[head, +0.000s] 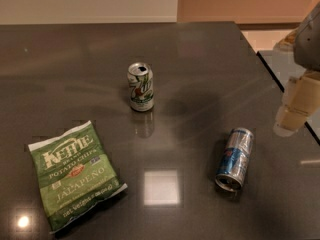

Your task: Place redbull can upright

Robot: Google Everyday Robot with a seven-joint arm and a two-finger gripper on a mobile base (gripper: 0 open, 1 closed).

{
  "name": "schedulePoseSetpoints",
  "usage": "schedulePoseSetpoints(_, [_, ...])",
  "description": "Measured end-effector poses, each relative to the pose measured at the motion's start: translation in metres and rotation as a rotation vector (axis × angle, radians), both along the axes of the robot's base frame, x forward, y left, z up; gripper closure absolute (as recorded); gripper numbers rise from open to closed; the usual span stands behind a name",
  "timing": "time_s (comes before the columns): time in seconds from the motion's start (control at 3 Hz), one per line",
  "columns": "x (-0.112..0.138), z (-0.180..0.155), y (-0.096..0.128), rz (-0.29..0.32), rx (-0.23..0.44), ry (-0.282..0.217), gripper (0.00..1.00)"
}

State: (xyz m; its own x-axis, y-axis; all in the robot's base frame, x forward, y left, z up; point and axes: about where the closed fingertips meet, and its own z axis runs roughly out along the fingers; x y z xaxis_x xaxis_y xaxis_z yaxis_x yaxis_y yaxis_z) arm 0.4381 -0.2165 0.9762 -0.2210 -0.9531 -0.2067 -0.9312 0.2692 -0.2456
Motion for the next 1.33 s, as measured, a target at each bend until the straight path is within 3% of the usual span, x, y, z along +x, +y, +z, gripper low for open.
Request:
schedulePoseSetpoints(0.33, [0.0, 0.001, 0.001, 0.003, 0.0, -0.003, 0.0])
schedulePoseSetpoints(0.67, [-0.004, -0.001, 0.014, 0.073, 0.02, 0.007, 0.0])
schedulePoseSetpoints(1.0, [-0.015, -0.007, 0.035, 0.224, 0.052, 0.031, 0.0])
schedulePoseSetpoints(1.33, [-0.032, -0.022, 0.06, 0.426, 0.074, 0.063, 0.0])
